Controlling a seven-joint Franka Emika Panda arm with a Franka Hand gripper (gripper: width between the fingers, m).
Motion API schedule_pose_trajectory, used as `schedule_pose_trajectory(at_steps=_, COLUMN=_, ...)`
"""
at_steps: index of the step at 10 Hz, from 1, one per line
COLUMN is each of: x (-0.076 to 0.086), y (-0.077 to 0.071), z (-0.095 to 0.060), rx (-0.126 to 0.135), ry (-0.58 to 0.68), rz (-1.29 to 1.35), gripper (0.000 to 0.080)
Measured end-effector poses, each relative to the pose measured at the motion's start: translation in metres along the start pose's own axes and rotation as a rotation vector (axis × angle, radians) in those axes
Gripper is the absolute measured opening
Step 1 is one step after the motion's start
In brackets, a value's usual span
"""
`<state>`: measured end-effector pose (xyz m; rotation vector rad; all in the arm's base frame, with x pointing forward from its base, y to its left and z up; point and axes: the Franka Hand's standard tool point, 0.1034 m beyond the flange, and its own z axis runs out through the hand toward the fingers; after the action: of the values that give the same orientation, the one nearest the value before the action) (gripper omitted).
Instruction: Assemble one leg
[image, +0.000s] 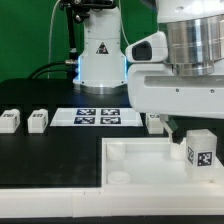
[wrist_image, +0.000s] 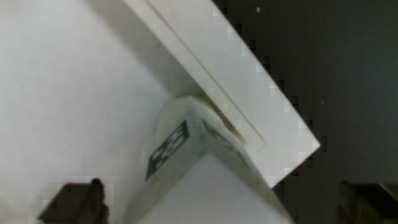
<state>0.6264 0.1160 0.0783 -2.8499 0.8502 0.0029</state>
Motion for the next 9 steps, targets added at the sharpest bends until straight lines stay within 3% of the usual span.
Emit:
schedule_pose_trajectory(at_steps=1, x=-0.0002, y=0.0001, z=0.0001, rx=0.000, ry=0.000, rz=-0.096, gripper=0.0649)
schedule_pose_trajectory(at_steps=3, x=-0.0017, y=0.0004, z=0.0016, rx=-0.042, ry=0.010, rz=-0.451, gripper=0.0649)
schedule_pose_trajectory(at_steps=4, x=0.0000, y=0.0028, z=0.0029, rx=-0.051, ry=0.009, rz=-0.610, gripper=0.0649)
schedule_pose_trajectory(at_steps=6, x=-0.0006, y=0.0027, z=0.0035, rx=-0.049, ry=0.009, rz=-0.544, gripper=0.0649)
schedule_pose_trajectory(at_steps=7, x=-0.0007, y=0.0028, z=0.0036, rx=-0.048, ry=0.008, rz=-0.524, gripper=0.0476)
schedule_pose_trajectory(at_steps=8, x=-0.0016, y=0.0019, z=0.0039, rx=-0.042, ry=0.009, rz=-0.401, gripper=0.0476)
schedule_pose_trajectory(at_steps=9, x=-0.0016, y=0.0029, z=0.0042, rx=-0.041, ry=0.009, rz=-0.317, gripper=0.0337)
